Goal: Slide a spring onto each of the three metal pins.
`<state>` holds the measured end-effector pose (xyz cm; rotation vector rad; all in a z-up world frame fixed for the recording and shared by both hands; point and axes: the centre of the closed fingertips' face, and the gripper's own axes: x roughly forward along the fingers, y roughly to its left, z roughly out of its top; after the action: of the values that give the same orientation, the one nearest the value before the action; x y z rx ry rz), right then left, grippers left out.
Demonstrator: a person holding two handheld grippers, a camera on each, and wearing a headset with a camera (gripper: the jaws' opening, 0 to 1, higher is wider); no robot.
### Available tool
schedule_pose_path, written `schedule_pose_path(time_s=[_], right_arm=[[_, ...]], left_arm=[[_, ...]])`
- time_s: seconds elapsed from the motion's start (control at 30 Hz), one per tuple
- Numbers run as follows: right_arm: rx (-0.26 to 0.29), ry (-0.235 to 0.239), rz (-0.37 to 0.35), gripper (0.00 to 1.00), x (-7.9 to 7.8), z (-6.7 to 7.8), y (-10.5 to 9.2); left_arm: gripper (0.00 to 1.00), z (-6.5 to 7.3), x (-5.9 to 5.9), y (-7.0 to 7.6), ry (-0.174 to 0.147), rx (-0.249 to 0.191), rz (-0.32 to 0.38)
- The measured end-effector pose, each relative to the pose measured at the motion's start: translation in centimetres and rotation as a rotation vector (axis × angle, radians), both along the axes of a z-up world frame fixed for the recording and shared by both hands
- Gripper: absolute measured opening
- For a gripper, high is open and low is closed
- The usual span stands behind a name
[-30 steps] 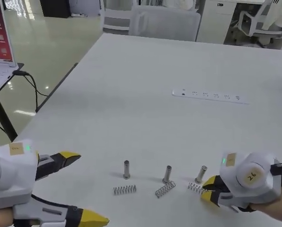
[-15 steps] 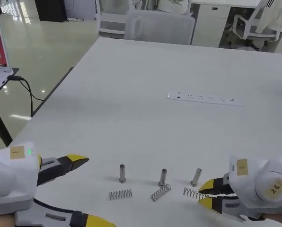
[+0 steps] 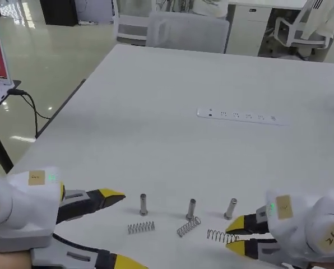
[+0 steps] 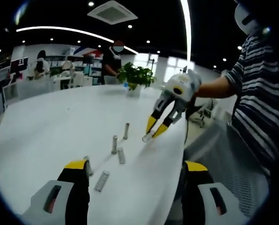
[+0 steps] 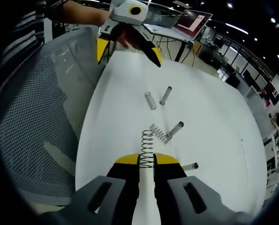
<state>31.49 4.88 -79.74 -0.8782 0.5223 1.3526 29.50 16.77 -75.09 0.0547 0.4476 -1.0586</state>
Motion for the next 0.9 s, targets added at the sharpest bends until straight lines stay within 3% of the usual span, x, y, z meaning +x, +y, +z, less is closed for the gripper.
schedule_pose_path(time_s=[0.1,0.27,0.43,0.6,0.9], right_arm=[[0.002,0.005,0.013,0.08,-0.3,0.0,0.4],[0.002,0.007,0.03,0.08,-0.9,-0.1,1.0],[0.005,0.01,0.034,0.08,-1.0,0.0,1.3],[0.032,0.032,0.029,0.08,-1.3,0.2,1.8],[0.017,0.028,0.066,0.08,-2.1,0.0,1.9]], left_arm=[[0.71,-0.5,-0.5,-1.2,0.024,0.015,-0.055],[0.61,-1.6,-0.5,-2.6,0.031,0.045,-0.119],[0.51,-1.8,-0.4,-4.1,0.046,0.036,-0.181],[0.45,-1.9,0.2,-5.4,0.037,0.028,-0.194],[0.35,-2.8,0.1,-7.9,0.043,0.014,-0.231]])
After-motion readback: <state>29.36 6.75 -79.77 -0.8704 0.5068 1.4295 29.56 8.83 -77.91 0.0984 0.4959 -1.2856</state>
